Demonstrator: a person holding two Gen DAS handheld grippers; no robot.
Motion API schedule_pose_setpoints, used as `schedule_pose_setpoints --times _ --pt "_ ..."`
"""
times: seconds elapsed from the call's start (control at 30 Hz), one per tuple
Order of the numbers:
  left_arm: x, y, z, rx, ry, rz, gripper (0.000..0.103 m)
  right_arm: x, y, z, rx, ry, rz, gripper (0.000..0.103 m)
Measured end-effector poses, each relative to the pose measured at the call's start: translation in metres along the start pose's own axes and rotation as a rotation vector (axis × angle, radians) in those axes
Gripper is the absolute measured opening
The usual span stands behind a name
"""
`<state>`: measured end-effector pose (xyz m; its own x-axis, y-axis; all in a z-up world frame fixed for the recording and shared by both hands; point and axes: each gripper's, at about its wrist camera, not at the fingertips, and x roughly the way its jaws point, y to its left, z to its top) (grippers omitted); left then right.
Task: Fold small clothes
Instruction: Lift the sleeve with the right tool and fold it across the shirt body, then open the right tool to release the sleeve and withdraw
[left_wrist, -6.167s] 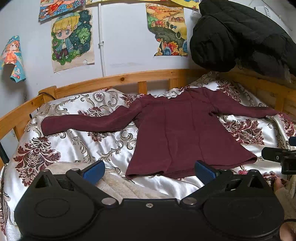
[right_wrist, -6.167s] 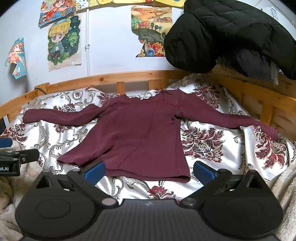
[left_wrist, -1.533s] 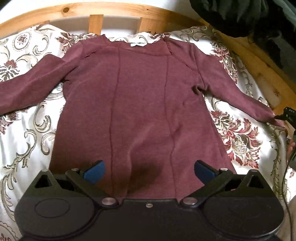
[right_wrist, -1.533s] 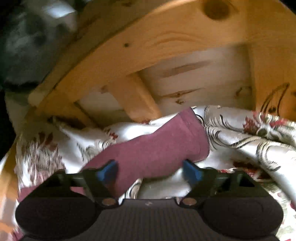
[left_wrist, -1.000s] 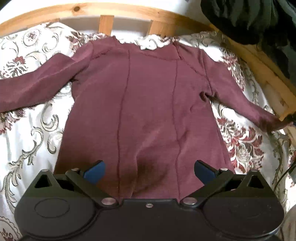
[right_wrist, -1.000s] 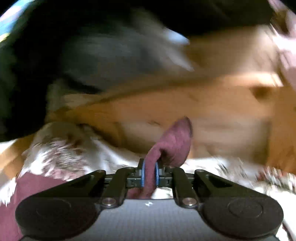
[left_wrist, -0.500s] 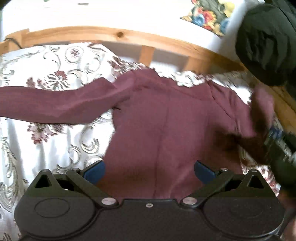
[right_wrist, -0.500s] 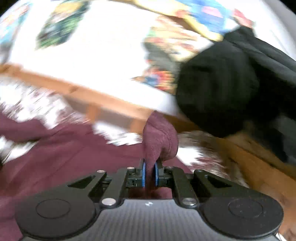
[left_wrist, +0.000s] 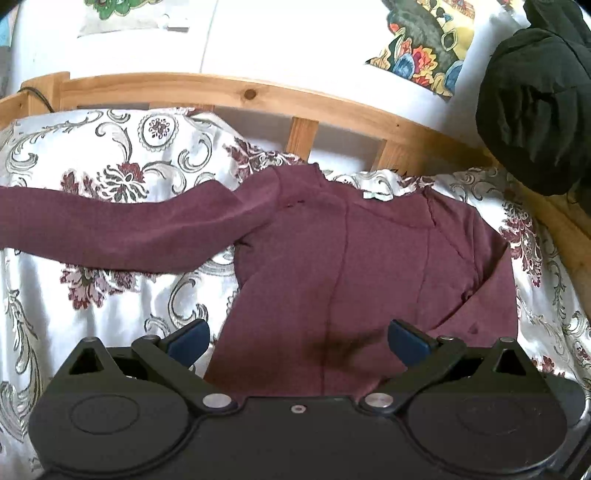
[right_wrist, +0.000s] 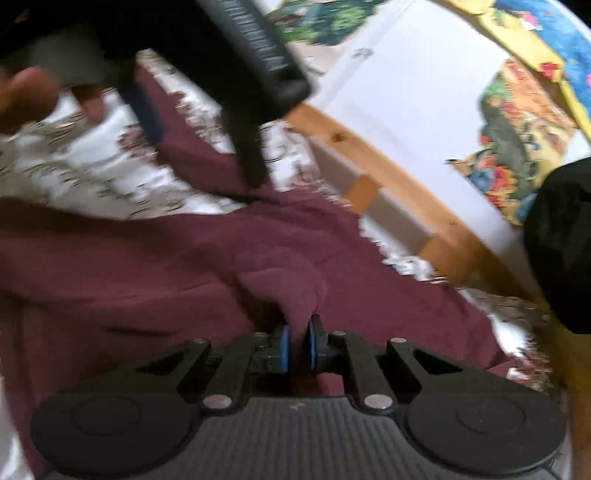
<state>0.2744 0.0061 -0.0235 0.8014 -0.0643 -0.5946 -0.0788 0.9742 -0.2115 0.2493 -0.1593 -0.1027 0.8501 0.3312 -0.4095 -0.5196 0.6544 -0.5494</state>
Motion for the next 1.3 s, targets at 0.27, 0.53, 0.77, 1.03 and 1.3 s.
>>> schedule_pose_setpoints --times 0.27,0.53,0.77,1.03,1.3 --pt "0.006 0.004 0.001 -0.022 0.005 -0.005 0.102 -0.022 0.020 0.001 -0.062 0.021 0.268 0.047" --pt "0.025 0.003 -0.003 -0.010 0.087 -0.002 0.102 -0.051 -0.011 0.003 0.080 0.012 0.221 0.079" --pt "0.052 -0.002 -0.012 -0.028 0.233 -0.028 0.102 -0.032 -0.101 -0.028 0.534 0.100 -0.098 0.091" --pt "0.078 -0.013 -0.035 0.121 0.410 0.083 0.102 0.008 -0.169 -0.086 0.896 0.157 -0.284 0.085" --pt "0.084 -0.019 -0.038 0.157 0.426 0.096 0.102 0.017 -0.187 -0.111 0.982 0.184 -0.266 0.010"
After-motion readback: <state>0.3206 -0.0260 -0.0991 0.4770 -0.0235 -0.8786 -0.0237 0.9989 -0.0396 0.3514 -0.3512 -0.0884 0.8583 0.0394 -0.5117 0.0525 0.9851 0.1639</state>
